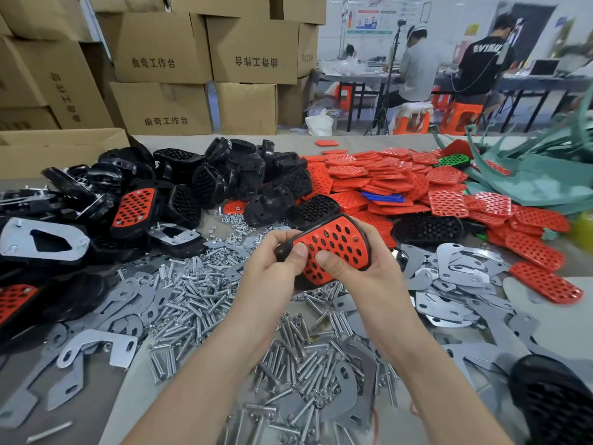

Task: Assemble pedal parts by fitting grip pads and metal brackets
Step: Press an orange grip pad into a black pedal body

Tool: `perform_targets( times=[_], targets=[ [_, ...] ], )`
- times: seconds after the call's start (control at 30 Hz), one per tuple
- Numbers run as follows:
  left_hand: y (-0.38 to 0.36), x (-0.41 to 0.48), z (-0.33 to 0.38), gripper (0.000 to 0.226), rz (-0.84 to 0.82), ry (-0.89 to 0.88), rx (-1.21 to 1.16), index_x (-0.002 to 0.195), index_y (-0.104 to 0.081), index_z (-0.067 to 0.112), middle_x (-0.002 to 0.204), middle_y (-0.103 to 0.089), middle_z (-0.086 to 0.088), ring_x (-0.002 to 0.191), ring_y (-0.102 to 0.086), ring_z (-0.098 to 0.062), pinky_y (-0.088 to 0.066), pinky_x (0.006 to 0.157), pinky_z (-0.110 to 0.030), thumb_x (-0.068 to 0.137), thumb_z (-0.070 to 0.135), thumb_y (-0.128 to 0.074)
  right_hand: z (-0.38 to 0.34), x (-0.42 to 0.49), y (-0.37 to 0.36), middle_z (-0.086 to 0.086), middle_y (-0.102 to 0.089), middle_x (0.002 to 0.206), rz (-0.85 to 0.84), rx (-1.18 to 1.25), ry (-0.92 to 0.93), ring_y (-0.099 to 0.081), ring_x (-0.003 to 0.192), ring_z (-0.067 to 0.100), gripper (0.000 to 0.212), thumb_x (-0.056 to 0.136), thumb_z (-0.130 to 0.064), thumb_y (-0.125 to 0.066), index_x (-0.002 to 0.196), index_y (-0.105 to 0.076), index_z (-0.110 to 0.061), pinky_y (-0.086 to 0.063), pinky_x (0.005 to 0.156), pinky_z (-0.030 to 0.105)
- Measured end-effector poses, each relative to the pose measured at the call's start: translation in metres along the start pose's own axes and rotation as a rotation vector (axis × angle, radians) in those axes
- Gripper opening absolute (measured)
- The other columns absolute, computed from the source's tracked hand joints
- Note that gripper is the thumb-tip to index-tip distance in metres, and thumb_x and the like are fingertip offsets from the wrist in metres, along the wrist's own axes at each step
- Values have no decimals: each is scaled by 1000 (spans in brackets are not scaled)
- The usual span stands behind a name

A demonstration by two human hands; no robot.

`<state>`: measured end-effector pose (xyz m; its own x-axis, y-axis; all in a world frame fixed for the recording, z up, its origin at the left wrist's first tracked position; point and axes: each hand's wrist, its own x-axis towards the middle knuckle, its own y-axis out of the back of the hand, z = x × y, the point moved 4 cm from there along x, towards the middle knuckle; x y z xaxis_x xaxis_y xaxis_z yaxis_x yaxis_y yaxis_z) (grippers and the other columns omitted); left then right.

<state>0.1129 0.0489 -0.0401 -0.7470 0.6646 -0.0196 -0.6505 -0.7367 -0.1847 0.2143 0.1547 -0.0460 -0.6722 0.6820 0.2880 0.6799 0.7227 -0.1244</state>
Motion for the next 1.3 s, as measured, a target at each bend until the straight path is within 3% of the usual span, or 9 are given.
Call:
perform_targets(
  times=[0.2, 0.37, 0.43, 0.63, 0.8, 0.93, 1.03, 1.17, 1.3],
  targets=[
    [1, 2, 3, 13, -23, 51, 17, 101, -67, 23, 107, -73, -8, 107, -69, -35, -52, 100, -56, 100, 13, -60, -2, 0, 1, -13, -78, 99, 60, -91, 17, -72, 90, 3, 34, 87, -11, -81, 111, -68, -32, -55, 79, 17],
    [0, -5, 13, 12, -72, -136, 158, 106, -69, 28, 100, -74, 10, 93, -68, -2, -54, 78, -17, 101, 24, -59, -1, 2, 3, -19, -75, 102, 37, -143, 19, -70, 92, -3, 39, 88, -11, -80, 112, -66, -38, -51, 79, 10],
    [-2, -6, 16, 14, -76, -204, 221, 111, -69, 28, 105, -73, 7, 97, -68, -3, -52, 80, -13, 101, 28, -59, 3, 0, -1, -30, -71, 102, -22, -160, 10, -67, 91, -9, 42, 89, -15, -80, 114, -60, -43, -49, 77, 6],
    [-7, -9, 18, 20, -6, -248, 113, 113, -64, 31, 111, -70, 2, 99, -68, -5, -55, 82, -20, 104, 17, -53, 7, -3, -6, -9, -76, 115, 24, 90, -48, -72, 109, 10, 48, 83, -57, -77, 124, -66, -35, -57, 89, 27],
    [-4, -10, 18, 28, -42, -272, 128, 120, -62, 41, 115, -67, 12, 98, -66, 4, -52, 78, -12, 106, 19, -49, 7, -4, -8, -1, -75, 122, 20, 82, -51, -70, 116, 18, 35, 95, -47, -64, 124, -71, -29, -55, 103, 45],
    [-6, -11, 17, 28, -112, -284, 227, 130, -61, 39, 109, -68, 24, 96, -64, 11, -48, 74, -5, 103, 35, -52, 3, -4, -7, -1, -77, 116, 17, 46, -33, -70, 113, 21, 25, 93, -40, -65, 114, -76, -34, -54, 103, 48],
    [-5, -11, 15, 23, -86, -267, 231, 120, -65, 41, 106, -69, 14, 88, -67, 7, -50, 65, -8, 104, 31, -53, 2, -5, -8, -5, -77, 113, 18, 38, -34, -71, 109, 16, 22, 91, -39, -65, 110, -76, -38, -57, 95, 38],
    [-3, -10, 15, 25, -32, -281, 241, 111, -67, 46, 105, -70, 11, 85, -65, 5, -52, 70, -12, 104, 25, -55, -3, -6, -10, -11, -77, 110, -6, 5, -20, -71, 103, 4, 19, 92, -37, -65, 107, -76, -38, -54, 85, 17],
    [-5, -14, 16, 24, -15, -370, 268, 123, -61, 42, 103, -69, 10, 96, -68, -6, -57, 85, -31, 101, 32, -59, -6, -3, -5, -1, -77, 115, 13, 75, -87, -71, 108, 15, 28, 91, -40, -67, 114, -77, -29, -56, 94, 32]
  ],
)
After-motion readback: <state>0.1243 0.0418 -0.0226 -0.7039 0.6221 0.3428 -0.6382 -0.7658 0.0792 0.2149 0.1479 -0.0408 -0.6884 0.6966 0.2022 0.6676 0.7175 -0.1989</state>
